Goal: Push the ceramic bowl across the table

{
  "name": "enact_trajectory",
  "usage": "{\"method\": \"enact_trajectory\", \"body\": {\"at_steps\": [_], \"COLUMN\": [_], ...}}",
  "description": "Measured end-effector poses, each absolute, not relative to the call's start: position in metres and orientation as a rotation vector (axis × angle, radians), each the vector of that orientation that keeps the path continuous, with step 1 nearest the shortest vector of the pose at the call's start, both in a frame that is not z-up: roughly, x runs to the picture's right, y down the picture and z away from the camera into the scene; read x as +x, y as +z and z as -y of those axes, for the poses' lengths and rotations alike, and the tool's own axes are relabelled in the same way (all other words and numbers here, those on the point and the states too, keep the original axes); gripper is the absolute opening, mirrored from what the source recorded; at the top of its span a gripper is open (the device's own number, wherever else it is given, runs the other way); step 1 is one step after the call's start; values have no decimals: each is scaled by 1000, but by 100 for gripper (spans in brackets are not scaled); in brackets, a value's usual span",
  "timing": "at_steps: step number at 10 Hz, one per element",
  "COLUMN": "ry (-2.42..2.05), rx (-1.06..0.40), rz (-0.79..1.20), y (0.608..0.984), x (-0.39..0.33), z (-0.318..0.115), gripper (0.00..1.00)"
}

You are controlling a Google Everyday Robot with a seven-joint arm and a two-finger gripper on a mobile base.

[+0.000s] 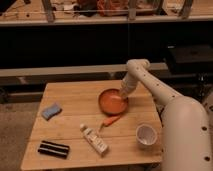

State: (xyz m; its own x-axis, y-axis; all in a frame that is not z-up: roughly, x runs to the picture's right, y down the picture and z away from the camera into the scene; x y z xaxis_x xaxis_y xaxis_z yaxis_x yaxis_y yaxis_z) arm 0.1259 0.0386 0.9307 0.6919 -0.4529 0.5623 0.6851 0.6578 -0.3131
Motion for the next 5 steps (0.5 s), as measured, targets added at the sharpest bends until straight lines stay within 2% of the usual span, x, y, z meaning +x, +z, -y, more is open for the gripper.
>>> {"method": "enact_trajectory", "body": {"at_steps": [5], "ry": [-652], "rx": [-536], "rz": [465], "y": [931], "x": [128], "z": [-37], "gripper": [5]}}
